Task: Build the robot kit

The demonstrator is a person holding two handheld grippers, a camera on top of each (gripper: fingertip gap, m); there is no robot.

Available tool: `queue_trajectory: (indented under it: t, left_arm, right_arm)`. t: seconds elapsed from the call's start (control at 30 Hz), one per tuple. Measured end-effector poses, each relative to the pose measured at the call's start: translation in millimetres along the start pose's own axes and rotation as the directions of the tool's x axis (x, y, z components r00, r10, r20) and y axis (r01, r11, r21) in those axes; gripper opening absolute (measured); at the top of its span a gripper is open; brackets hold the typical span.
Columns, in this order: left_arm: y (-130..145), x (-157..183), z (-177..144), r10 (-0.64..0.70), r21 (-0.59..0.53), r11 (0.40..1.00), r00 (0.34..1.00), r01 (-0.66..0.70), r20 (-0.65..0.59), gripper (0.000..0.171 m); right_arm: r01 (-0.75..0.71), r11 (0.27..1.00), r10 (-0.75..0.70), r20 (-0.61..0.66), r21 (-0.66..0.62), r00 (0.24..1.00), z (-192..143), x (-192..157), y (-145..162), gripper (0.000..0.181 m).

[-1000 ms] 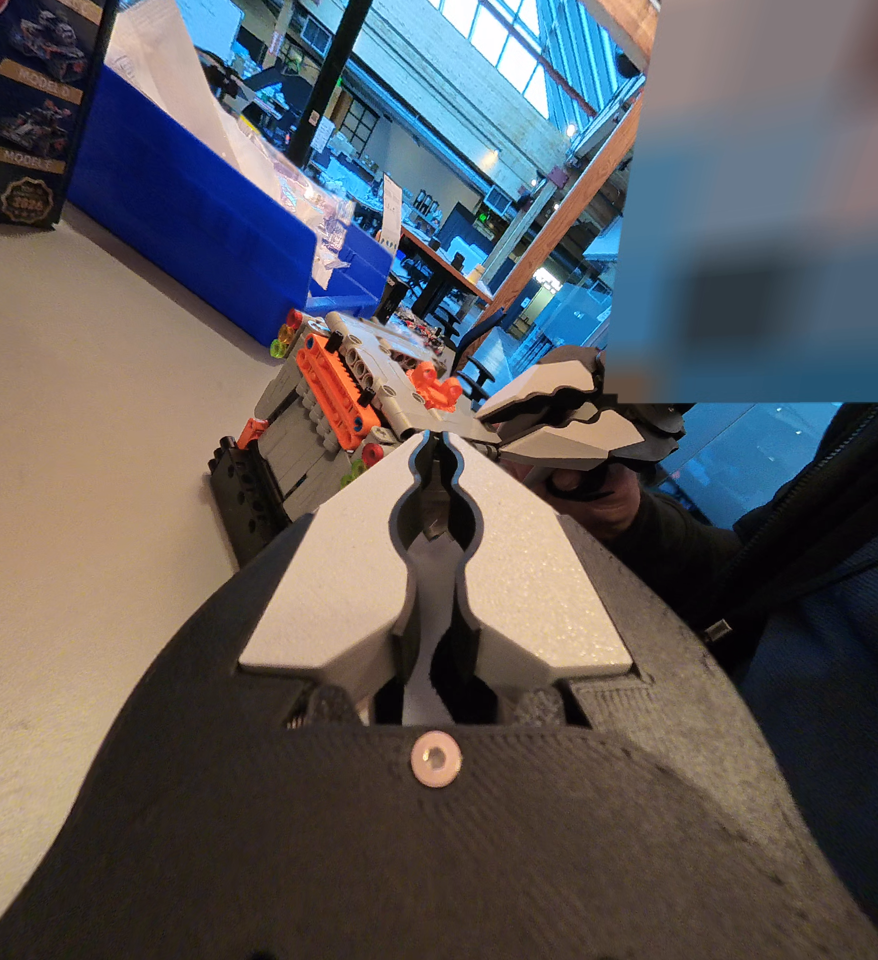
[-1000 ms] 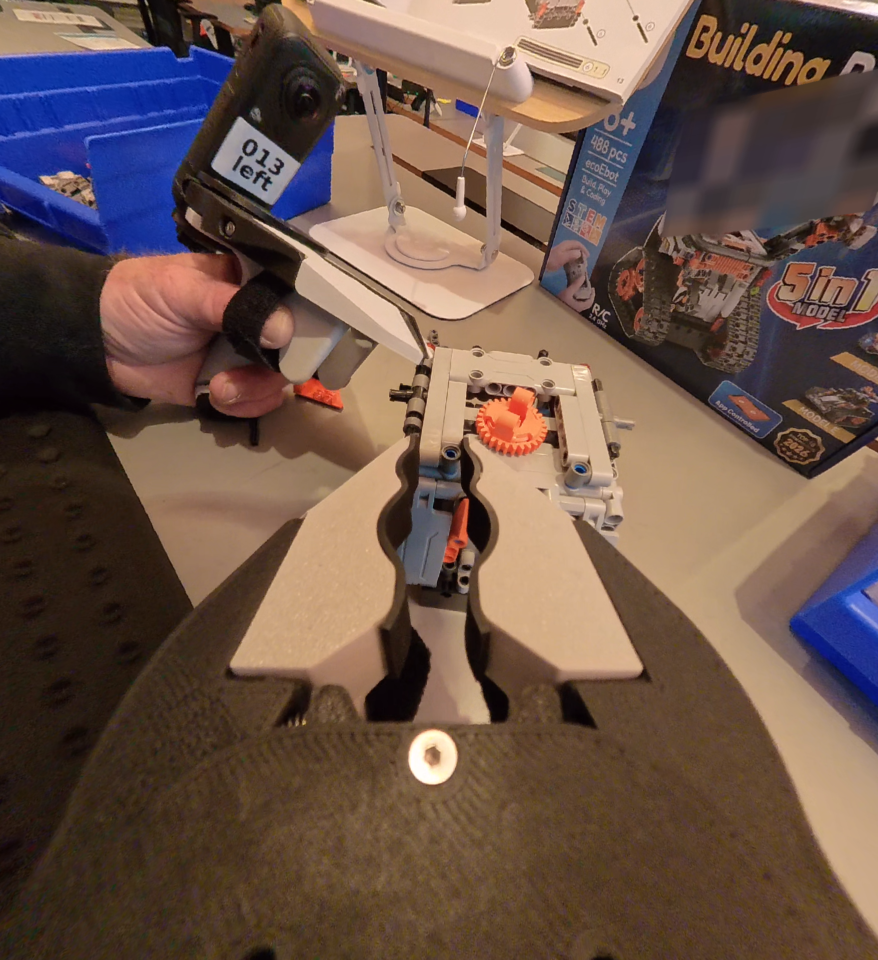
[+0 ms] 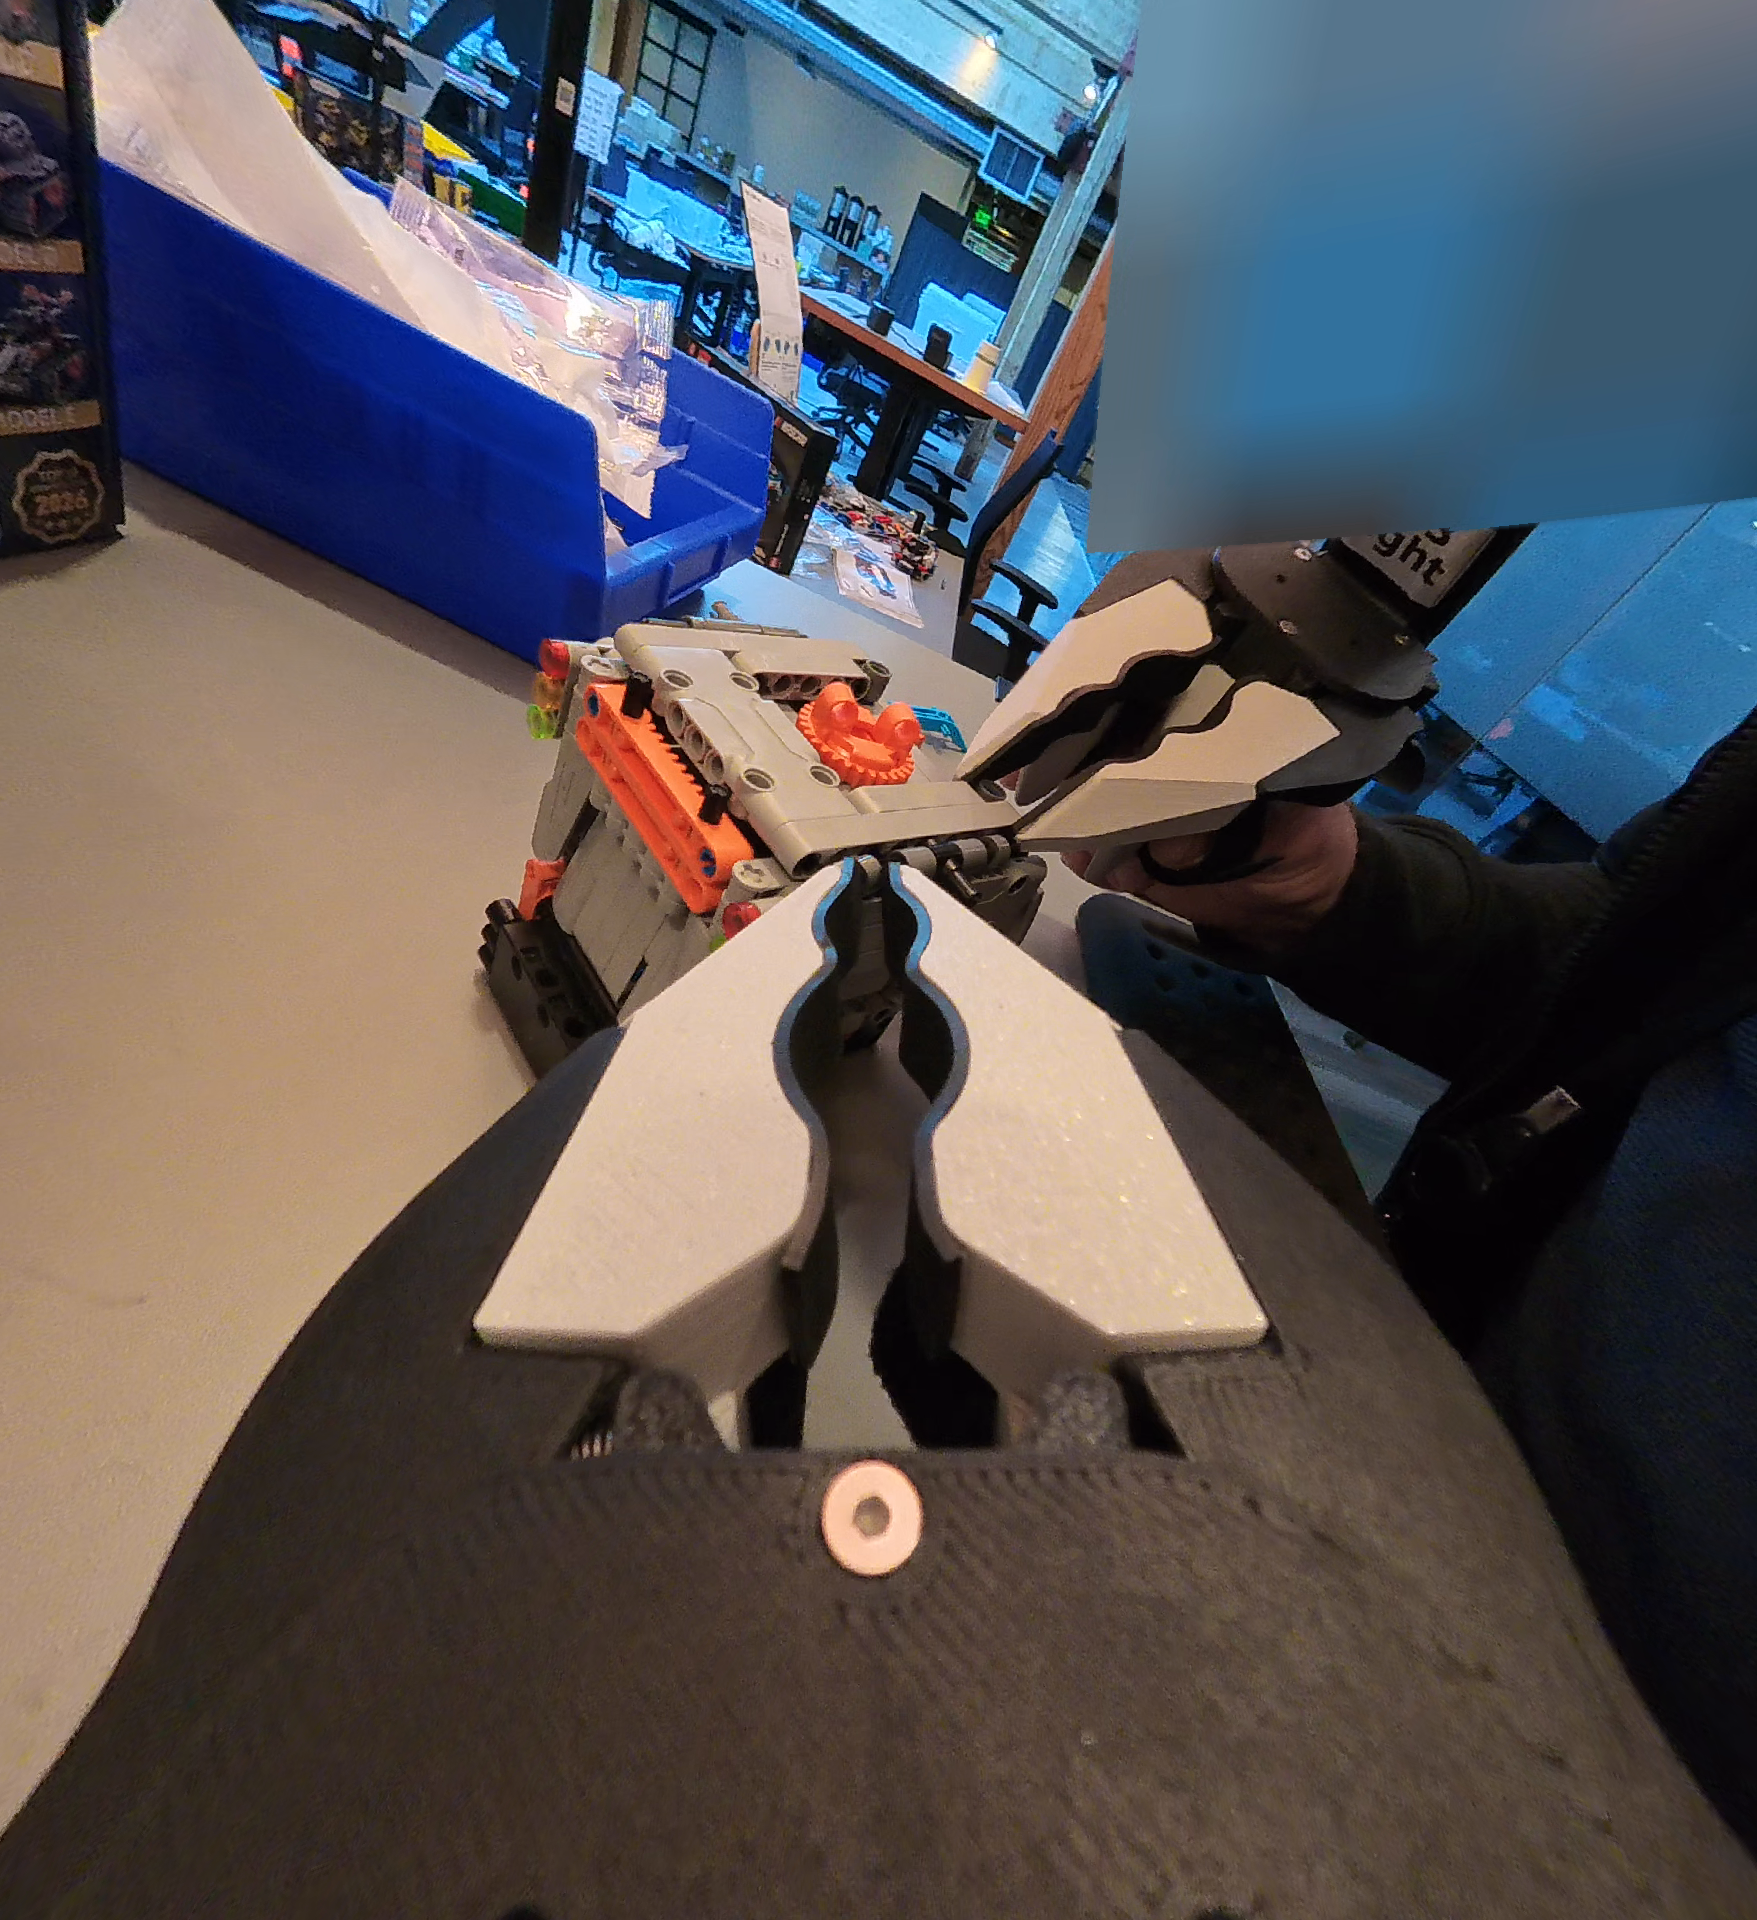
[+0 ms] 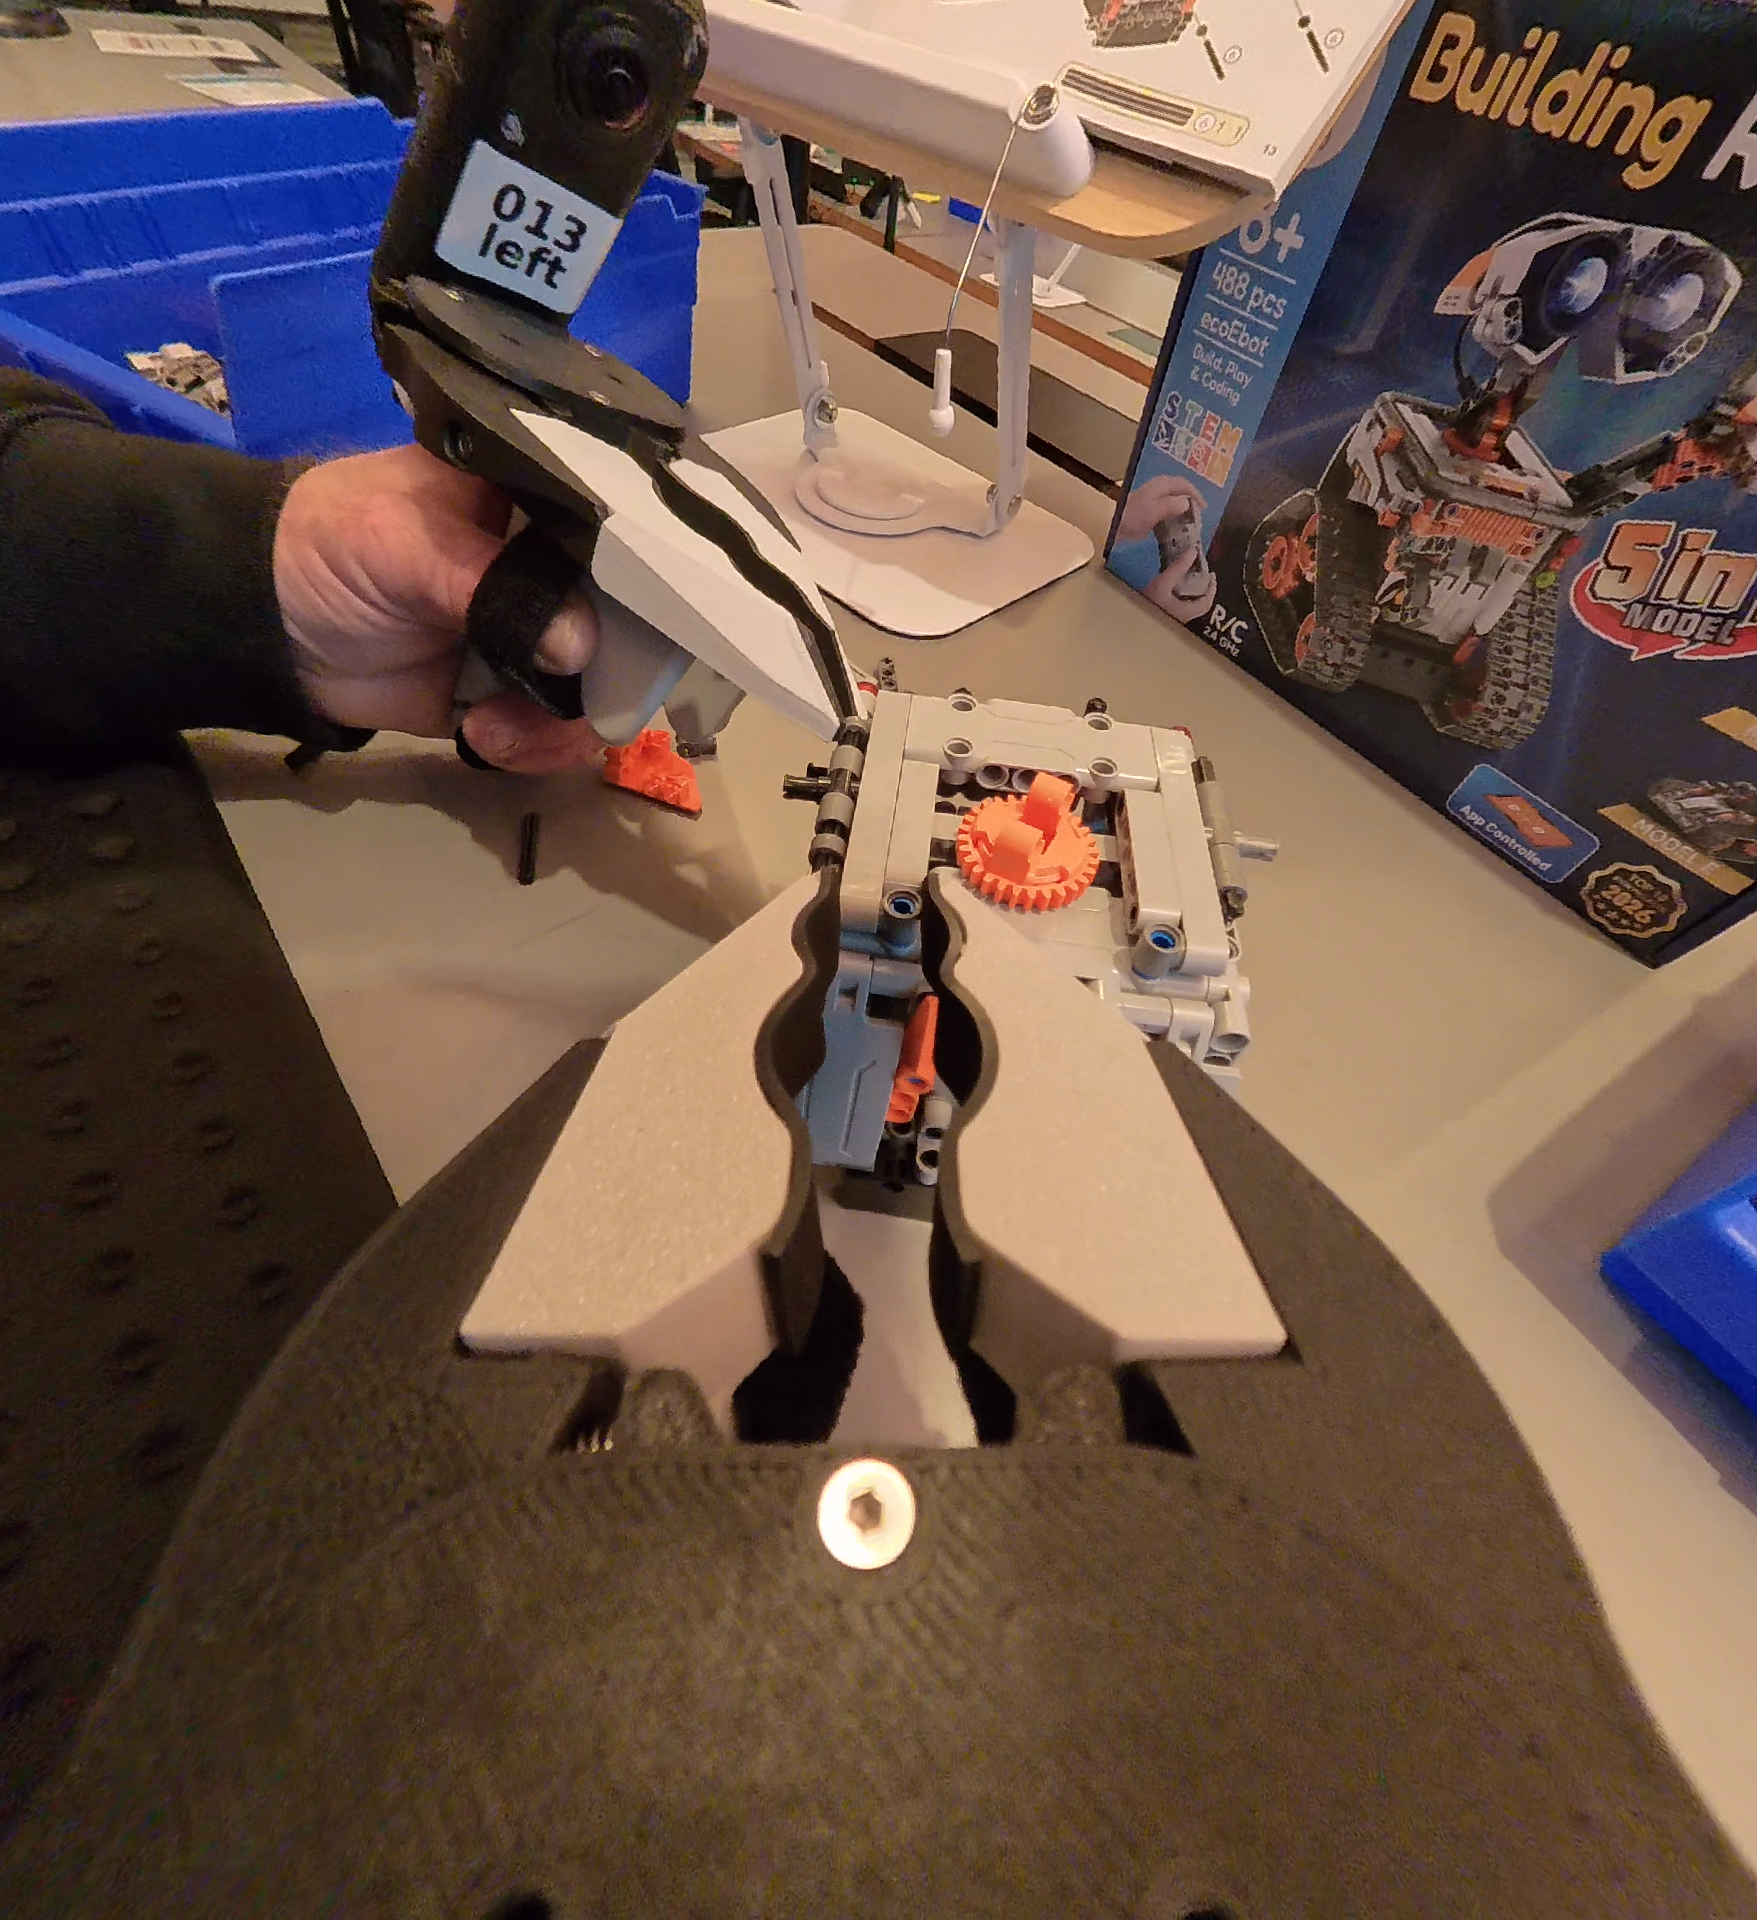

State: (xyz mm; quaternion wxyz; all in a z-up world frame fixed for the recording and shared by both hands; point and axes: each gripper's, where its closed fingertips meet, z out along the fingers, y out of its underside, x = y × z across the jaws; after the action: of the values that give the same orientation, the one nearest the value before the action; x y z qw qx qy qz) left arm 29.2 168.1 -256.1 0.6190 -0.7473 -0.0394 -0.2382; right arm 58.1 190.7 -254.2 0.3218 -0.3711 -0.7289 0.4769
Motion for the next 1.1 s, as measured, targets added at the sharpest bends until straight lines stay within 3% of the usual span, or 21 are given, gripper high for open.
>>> queue_trajectory:
  t: [0.43, 0.8, 0.83, 0.9, 1.0, 1.1]
  left_arm:
    - [2, 2, 1, 0.158, -0.120, 0.981, 0.987, -0.154, 0.026, 0.000]
    - [1, 3, 2, 0.220, -0.207, 0.957, 0.974, -0.205, 0.053, 0.001]
    - [-2, 3, 2, 0.201, -0.194, 0.964, 0.977, -0.184, 0.073, 0.003]
    - [-5, 6, 2, 0.174, -0.170, 0.973, 0.979, -0.155, 0.105, 0.017]
    - [1, 8, 2, 0.176, -0.186, 0.972, 0.967, -0.141, 0.183, 0.025]
    - [1, 7, 3, 0.198, -0.177, 0.973, 0.928, -0.147, 0.315, 0.037]
  right_arm:
    - [-0.012, 1.000, 0.012, 0.025, -0.028, 1.000, 0, 0, 1, 0.012]
    - [-0.001, 0.999, 0.004, 0.065, -0.049, 0.998, -3, 2, -2, 0.014]
    - [0.011, 0.999, -0.007, 0.083, -0.051, 0.997, -5, 1, -4, 0.022]
    - [0.059, 0.996, -0.049, 0.124, -0.074, 0.991, -9, 0, -5, 0.022]
    - [0.102, 0.991, -0.086, 0.173, -0.085, 0.981, -15, 6, -10, 0.021]
    - [0.184, 0.973, -0.153, 0.208, -0.140, 0.966, -11, 12, -8, 0.025]
